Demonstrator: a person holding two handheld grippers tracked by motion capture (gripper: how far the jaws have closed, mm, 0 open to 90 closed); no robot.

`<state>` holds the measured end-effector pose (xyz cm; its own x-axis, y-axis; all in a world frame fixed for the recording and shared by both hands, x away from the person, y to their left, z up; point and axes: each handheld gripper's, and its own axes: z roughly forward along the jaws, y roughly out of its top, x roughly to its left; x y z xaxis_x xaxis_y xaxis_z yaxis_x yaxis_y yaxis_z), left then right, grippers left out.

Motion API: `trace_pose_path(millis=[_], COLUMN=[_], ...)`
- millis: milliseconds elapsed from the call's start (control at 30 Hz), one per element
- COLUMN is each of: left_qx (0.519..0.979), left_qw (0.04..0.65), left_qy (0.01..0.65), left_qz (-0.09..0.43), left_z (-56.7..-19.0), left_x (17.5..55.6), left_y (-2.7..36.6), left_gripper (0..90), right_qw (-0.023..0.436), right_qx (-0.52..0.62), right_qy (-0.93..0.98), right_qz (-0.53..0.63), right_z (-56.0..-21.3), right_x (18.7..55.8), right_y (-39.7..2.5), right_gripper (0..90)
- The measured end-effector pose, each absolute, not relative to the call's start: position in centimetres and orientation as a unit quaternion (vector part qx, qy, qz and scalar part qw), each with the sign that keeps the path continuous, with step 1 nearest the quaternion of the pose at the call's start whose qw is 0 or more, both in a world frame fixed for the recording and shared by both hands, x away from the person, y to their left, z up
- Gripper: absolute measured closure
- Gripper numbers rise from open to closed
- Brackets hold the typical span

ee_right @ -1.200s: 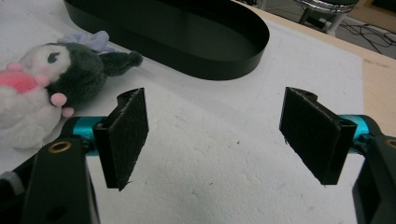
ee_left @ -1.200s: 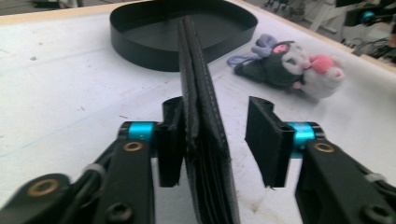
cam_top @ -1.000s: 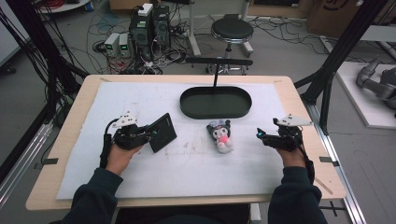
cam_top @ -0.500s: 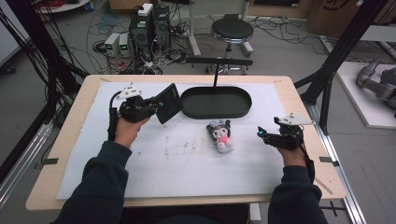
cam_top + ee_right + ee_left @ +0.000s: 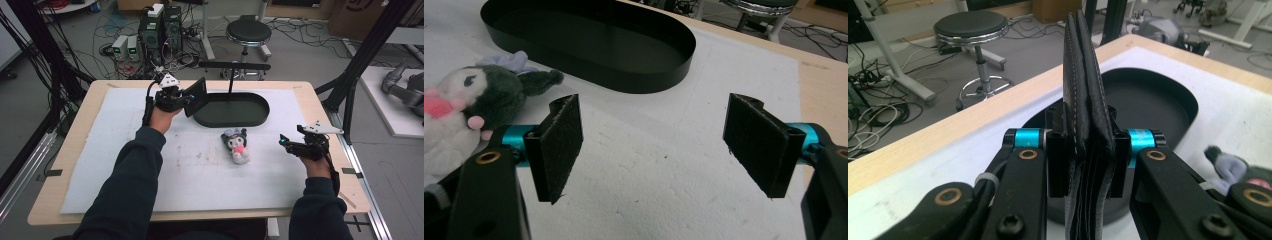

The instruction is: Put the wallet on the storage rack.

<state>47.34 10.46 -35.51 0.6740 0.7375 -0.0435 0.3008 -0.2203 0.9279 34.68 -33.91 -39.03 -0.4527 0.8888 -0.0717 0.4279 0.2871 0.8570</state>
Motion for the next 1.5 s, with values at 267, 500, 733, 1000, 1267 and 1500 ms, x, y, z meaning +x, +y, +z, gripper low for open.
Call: trace_pose_path(millis=[267, 500, 733, 1000, 1267, 1500], left_qx=[0.763, 0.768, 0.752, 0.745, 0.737, 0.728], left_qw=[0.503, 0.481, 0.493, 0.491, 0.497, 0.516], left_qy=[0.346, 0.358, 0.364, 0.359, 0.382, 0.397], left_qz=[0.215, 0.226, 0.244, 0.274, 0.251, 0.213], left_z=[-36.4, -37.9, -38.1, -39.5, -39.9, -39.4], left_x=[49.4, 50.6, 51.7, 52.3, 52.4, 51.4], left_y=[8.0, 6.9, 5.9, 4.7, 4.6, 5.2], left_gripper=[76.2, 76.2, 76.8, 76.8, 65.8, 45.6], right_qw=[0.287, 0.287, 0.286, 0.287, 0.288, 0.285], right_qx=[0.444, 0.445, 0.448, 0.444, 0.446, 0.444], right_qy=[0.746, 0.746, 0.745, 0.749, 0.747, 0.748], right_qz=[0.405, 0.405, 0.403, 0.4, 0.4, 0.403], right_z=[-39.0, -39.1, -39.2, -39.2, -39.3, -39.2], right_x=[34.7, 34.7, 34.7, 34.7, 34.6, 34.3], right_y=[-34.1, -34.2, -34.2, -34.0, -34.3, -34.1], right_gripper=[24.2, 24.2, 24.2, 24.2, 24.2, 24.2])
